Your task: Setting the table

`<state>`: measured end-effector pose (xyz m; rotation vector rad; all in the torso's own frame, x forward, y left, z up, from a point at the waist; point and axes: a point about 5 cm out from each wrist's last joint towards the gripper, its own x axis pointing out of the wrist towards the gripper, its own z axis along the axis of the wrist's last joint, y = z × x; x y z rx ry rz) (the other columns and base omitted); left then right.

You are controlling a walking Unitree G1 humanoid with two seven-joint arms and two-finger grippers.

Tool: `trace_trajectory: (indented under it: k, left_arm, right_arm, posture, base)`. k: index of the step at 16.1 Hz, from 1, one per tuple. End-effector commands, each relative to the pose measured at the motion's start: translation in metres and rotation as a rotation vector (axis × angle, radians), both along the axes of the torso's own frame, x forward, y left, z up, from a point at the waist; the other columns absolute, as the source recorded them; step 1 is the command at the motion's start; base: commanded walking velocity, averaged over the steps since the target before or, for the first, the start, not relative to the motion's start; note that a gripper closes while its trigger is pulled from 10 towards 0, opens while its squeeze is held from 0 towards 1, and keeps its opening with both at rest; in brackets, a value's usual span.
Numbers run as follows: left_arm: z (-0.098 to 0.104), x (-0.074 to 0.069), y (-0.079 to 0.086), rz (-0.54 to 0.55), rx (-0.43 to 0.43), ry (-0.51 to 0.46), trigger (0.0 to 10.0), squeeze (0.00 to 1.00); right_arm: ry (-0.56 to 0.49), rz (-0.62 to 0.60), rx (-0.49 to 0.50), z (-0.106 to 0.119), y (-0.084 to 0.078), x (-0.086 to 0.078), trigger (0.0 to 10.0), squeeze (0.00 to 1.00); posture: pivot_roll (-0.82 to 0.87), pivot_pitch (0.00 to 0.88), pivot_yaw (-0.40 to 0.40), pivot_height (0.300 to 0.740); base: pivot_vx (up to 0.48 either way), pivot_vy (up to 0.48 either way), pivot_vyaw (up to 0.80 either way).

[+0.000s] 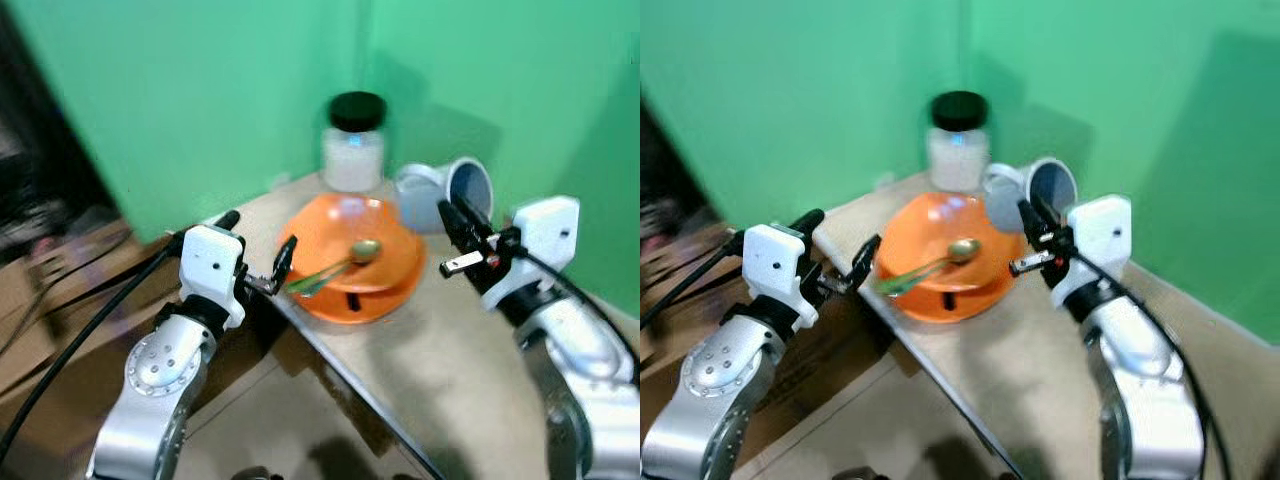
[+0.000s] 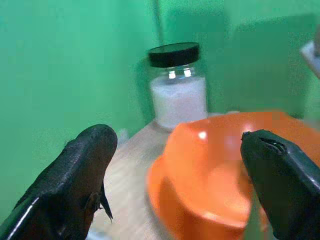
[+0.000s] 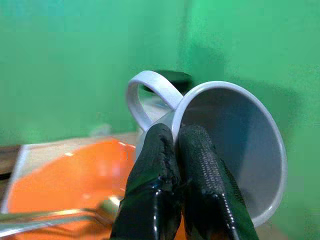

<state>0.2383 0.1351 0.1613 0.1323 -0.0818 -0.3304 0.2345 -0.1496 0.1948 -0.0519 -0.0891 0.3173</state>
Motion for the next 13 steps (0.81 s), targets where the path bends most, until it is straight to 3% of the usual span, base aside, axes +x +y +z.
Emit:
trace_trajectory:
  k: [1, 6, 9, 13]
  left_arm:
    - [0.0, -0.002, -0.003, 0.002, 0.016, -0.008, 10.0, 0.0]
    - [0.01, -0.003, 0.012, 0.124, 0.038, -0.062, 10.0, 0.0]
    - [0.014, -0.005, 0.02, 0.129, 0.069, -0.075, 10.0, 0.0]
    - [0.016, 0.0, 0.028, 0.15, 0.083, -0.085, 10.0, 0.0]
  right_arm:
    - [-0.01, -0.005, -0.006, 0.0, 0.006, -0.001, 10.0, 0.0]
    - [0.027, -0.099, 0.049, -0.006, 0.013, 0.002, 10.0, 0.0]
    - [0.026, -0.055, 0.097, -0.003, 0.019, 0.003, 10.0, 0.0]
    - [0.049, -0.059, 0.114, -0.008, 0.025, 0.006, 10.0, 0.0]
  posture:
    - [-0.01, 0.004, 0.04, 0.74]
    - [0.03, 0.005, 0.011, 0.74]
    - [0.04, 0.0, 0.007, 0.74]
    - [0.05, 0.0, 0.01, 0.74]
  base:
    - [0.0, 0.0, -0.77]
    - [0.0, 0.0, -0.77]
    - [0.0, 0.0, -0.78]
    - [0.0, 0.432, -0.79]
